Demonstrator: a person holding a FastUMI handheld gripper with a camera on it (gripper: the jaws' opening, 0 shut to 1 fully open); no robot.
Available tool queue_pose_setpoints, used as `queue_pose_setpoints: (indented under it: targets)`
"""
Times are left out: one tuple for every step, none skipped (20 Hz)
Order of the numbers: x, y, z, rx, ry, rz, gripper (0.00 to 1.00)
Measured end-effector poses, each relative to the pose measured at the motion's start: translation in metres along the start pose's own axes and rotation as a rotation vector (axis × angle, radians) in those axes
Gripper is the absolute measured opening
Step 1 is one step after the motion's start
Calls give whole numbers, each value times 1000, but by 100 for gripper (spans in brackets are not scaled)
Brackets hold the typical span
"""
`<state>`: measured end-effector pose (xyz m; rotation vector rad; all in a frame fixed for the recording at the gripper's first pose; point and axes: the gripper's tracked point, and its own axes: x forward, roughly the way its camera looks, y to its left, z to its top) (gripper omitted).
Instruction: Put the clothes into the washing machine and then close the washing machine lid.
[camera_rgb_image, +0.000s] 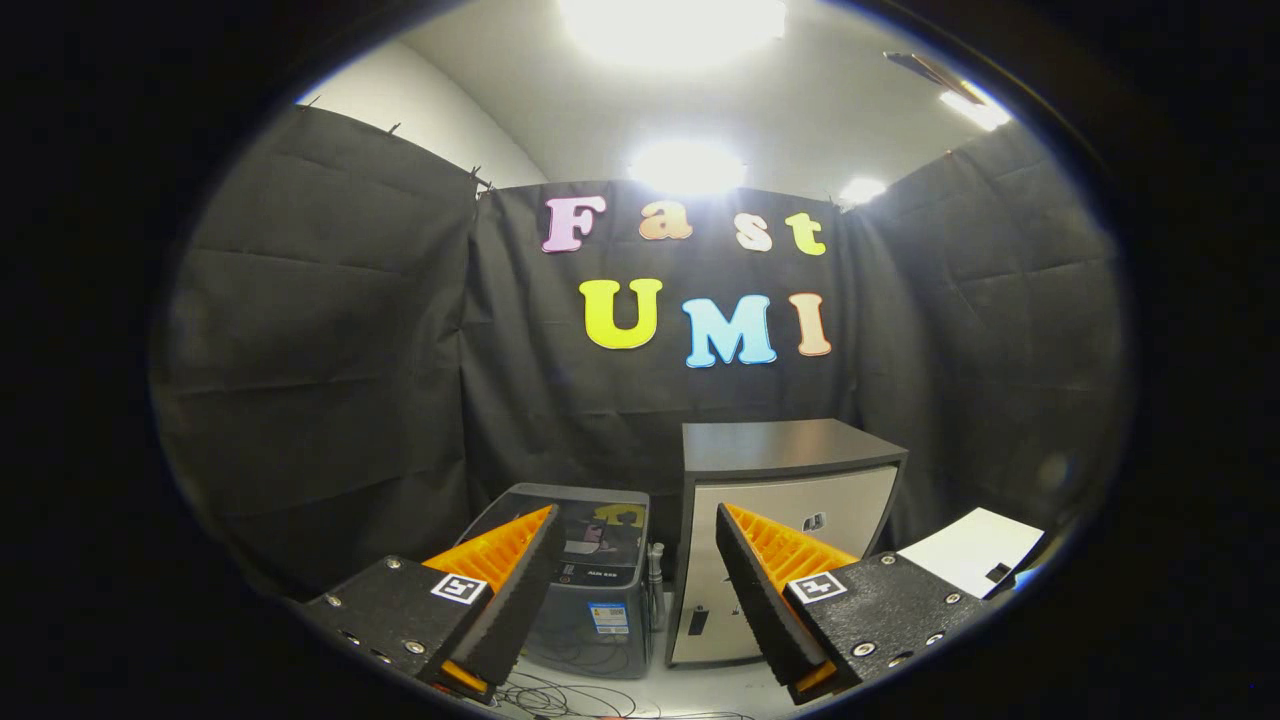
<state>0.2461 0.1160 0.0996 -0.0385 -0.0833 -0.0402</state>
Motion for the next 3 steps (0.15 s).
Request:
queue_pose_setpoints:
  targets:
    - [1,0,0,-2,1,2,93]
    - [1,2,-1,-3,2,4,93]
    - [2,3,-2,-5,3,5,93]
